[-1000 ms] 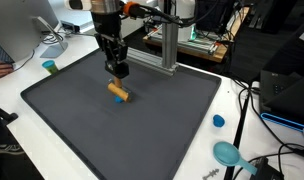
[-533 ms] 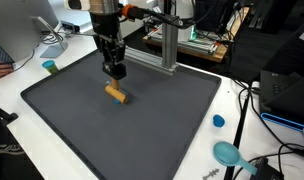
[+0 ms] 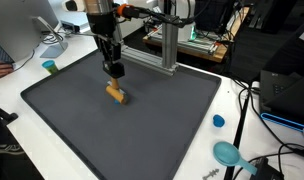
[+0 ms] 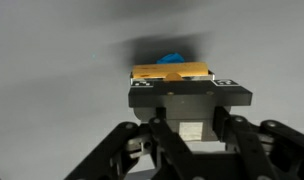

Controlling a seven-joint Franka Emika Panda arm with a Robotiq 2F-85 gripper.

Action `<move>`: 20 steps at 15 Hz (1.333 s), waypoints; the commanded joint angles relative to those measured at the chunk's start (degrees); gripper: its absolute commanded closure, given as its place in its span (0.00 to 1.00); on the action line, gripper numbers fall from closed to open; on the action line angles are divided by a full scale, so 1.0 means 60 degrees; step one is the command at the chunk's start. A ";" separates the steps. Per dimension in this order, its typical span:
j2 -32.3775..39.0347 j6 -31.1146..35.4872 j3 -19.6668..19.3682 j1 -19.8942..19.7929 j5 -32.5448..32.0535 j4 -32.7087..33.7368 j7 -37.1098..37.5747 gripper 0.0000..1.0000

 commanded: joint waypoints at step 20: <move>0.0066 -0.0069 -0.0085 0.0027 0.0012 0.0023 0.0202 0.79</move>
